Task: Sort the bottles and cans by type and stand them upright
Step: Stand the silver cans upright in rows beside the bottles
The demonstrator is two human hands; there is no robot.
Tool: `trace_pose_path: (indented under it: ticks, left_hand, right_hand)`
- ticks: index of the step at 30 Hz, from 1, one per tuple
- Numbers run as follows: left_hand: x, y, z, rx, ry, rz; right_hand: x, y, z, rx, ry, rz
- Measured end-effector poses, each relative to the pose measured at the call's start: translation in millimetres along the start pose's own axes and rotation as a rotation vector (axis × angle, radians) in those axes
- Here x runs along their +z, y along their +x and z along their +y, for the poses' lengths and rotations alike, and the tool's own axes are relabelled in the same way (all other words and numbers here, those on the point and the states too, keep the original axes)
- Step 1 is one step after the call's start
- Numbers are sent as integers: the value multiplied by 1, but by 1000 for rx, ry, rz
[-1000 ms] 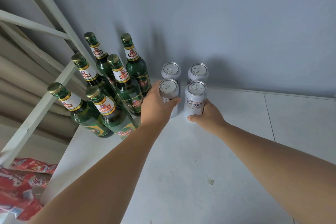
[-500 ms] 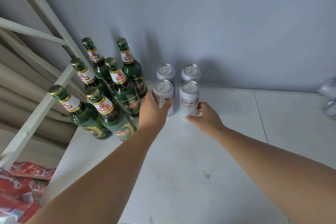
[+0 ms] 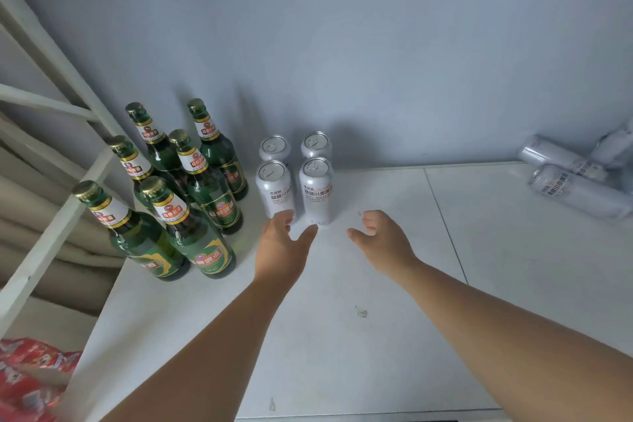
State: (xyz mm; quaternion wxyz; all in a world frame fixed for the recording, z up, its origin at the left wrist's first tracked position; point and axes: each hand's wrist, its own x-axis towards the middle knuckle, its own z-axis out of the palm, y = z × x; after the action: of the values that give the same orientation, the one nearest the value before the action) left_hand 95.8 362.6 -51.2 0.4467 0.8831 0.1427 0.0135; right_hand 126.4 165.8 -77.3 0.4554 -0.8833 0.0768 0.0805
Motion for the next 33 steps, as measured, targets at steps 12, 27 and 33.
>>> trace_pose_path:
  ticks: [12, 27, 33]
  left_hand:
    - [80, -42, 76, 136, 1, -166]
    - [256, -157, 211, 222, 10, -332]
    - [298, -181, 231, 152, -9, -326]
  right_hand:
    - [-105, -57, 75, 92, 96, 208]
    - [-294, -129, 209, 195, 198, 339]
    - [-331, -137, 251, 230, 204, 308]
